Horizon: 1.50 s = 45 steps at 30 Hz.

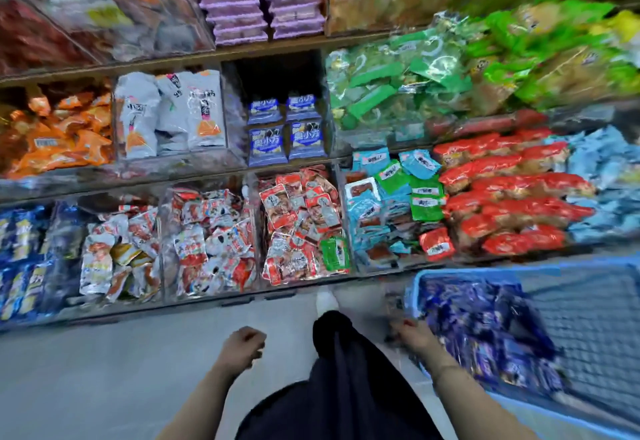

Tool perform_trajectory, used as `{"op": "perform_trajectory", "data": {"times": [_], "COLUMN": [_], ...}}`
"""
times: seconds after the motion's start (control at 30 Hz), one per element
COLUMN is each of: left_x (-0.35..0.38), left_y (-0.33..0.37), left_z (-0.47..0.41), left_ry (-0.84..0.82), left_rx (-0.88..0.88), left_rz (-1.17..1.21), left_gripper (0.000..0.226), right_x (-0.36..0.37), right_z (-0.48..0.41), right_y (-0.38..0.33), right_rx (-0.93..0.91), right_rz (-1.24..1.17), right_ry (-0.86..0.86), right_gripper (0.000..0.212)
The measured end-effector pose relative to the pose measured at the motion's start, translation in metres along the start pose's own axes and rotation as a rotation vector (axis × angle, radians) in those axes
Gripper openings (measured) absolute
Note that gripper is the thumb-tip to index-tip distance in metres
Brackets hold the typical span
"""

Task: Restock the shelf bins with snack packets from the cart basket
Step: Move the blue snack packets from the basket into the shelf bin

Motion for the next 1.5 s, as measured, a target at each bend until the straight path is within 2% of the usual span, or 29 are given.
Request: {"op": "perform_trajectory", "data": {"times": [0.1,0.23,0.33,0.57,0.77,1.03,1.13,1.2,1.33,1.4,1.5], "left_x": [0.015,0.043,0.059,0.069,0.127,0.27,0.326,0.353,0.384,0.393,0.404], "left_y": [-0.012,-0.055,-0.1,-0.157,-0.119,-0.032,-0.01,0.0,0.008,0.009,0.013], "left_z": [0.009,0.025,0.042,0.054,0.053,0.049,0.041,0.036,0.026,0.02,0.003], "left_ry": [-0.02,-0.025,-0.028,0.034,0.043,0.016,-0.027,-0.048,-0.038,0.042,0.175], "left_rx": [0.041,0.017,-0.055,-0.179,-0.131,0.001,0.077,0.104,0.124,0.185,0.323], "left_rz": [0.016,0.015,-0.077,-0.223,-0.215,-0.176,-0.28,-0.354,-0.465,-0.535,-0.691], "left_gripper": [0.011,0.011,0.013,0.017,0.014,0.016,0.021,0.015,0.01,0.007,0.015], "right_x": [0.009,0.023,0.02,-0.022,-0.09,-0.207,-0.25,-0.272,-0.292,-0.295,-0.295], "right_z": [0.021,0.054,0.075,0.094,0.091,0.061,0.042,0.03,0.006,-0.007,-0.03], "right_y": [0.035,0.077,0.107,0.159,0.184,0.189,0.196,0.206,0.221,0.226,0.228], "right_rx": [0.01,0.011,0.023,0.016,-0.037,-0.172,-0.165,-0.135,-0.094,-0.078,-0.074], "right_rz": [-0.12,-0.217,-0.241,-0.25,-0.086,0.197,0.249,0.26,0.304,0.412,0.638], "right_ry": [0.049,0.052,0.078,0.136,0.169,0.117,0.127,0.134,0.047,0.026,-0.001], "right_gripper": [0.032,0.024,0.019,0.016,0.015,0.014,0.017,0.018,0.019,0.015,0.015]}}
Point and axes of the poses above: each hand's wrist, its own z-axis away from the middle knuckle, its own x-axis out of the palm, y = z × x, the point moved 1 cm from there along -z, towards the middle knuckle, and after that the axes turned 8 degrees about -y, right-handed, at the moved point
